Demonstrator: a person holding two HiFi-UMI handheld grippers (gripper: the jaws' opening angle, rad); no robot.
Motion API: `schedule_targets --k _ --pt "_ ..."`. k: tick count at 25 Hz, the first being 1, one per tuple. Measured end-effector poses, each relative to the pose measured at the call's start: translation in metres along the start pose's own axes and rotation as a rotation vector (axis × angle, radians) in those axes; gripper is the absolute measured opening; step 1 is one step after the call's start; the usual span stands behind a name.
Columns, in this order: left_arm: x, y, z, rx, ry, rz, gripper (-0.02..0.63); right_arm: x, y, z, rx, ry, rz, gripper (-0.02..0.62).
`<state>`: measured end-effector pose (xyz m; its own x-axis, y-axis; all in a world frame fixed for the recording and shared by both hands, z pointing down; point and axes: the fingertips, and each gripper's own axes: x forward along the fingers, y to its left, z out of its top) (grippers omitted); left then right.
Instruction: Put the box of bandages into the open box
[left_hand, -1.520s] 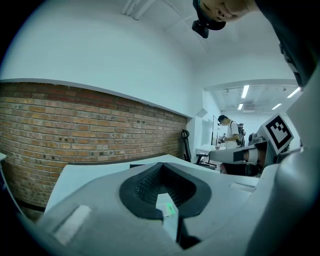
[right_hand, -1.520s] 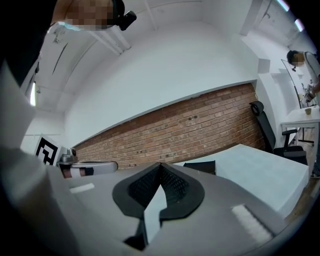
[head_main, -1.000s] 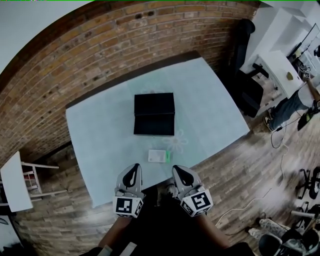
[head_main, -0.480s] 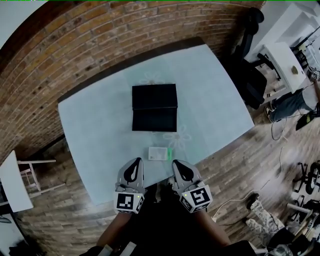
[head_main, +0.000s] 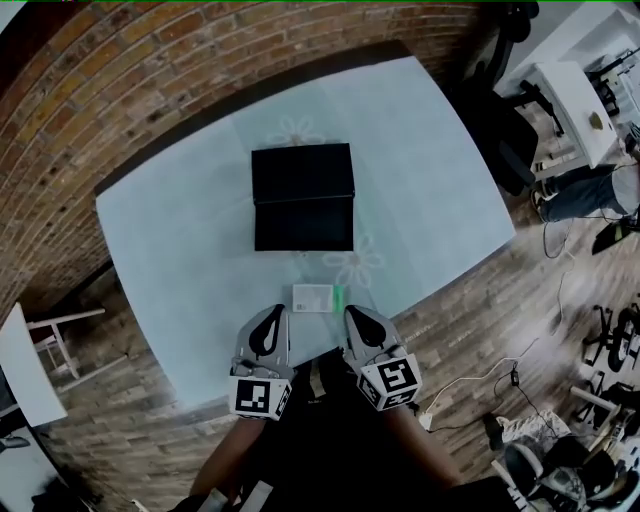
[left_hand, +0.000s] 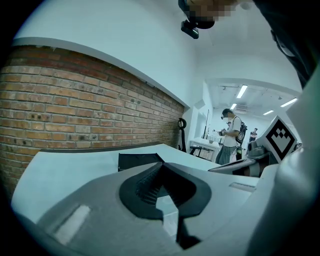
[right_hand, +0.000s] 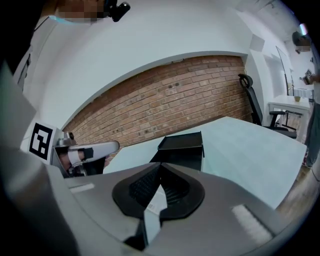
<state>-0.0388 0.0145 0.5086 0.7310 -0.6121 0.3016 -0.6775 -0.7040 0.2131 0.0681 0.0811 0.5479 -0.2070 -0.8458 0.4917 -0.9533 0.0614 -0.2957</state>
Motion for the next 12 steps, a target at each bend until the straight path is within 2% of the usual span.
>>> schedule_targets --k 12 --pt "0.014 0.005 -0.039 -0.026 0.072 -0.033 -0.002 0.03 -0.017 -0.057 0.095 0.145 -0.026 0.026"
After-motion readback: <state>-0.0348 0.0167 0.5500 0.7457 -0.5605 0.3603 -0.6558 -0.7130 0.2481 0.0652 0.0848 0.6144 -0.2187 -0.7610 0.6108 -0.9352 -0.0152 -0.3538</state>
